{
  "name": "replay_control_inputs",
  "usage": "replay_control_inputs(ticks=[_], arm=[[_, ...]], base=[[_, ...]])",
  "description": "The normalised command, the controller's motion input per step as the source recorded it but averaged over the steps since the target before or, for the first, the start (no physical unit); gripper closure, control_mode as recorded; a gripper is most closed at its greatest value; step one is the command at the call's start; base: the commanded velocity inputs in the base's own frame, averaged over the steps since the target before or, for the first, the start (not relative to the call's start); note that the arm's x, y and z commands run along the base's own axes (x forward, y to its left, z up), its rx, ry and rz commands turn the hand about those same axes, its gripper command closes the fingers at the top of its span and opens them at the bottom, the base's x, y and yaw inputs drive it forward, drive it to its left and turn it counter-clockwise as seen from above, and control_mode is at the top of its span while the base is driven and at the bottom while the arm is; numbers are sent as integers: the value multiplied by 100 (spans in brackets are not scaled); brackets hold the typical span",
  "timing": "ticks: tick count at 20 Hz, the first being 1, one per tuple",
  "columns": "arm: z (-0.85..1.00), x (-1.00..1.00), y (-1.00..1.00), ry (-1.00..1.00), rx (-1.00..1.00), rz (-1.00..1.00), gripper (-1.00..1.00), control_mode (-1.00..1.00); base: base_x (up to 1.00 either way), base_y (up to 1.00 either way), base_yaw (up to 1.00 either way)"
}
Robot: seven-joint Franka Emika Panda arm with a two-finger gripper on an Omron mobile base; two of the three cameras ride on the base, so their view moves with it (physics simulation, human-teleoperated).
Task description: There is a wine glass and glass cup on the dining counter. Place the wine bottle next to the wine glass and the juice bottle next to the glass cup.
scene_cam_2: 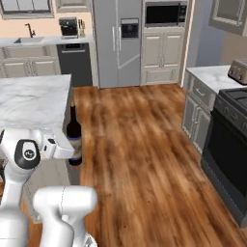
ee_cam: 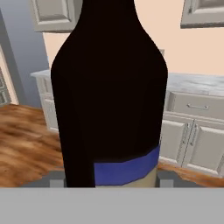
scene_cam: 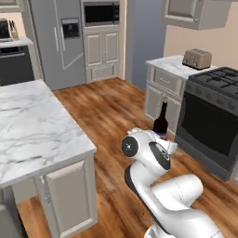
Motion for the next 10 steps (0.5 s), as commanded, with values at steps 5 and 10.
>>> replay_control_inputs(ticks=[5, 10], arm=[[0, 0, 0, 0, 0, 0, 100, 100], [0, 0, 0, 0, 0, 0, 100, 100]], base=[[-42, 91, 2], [-50, 89, 1]])
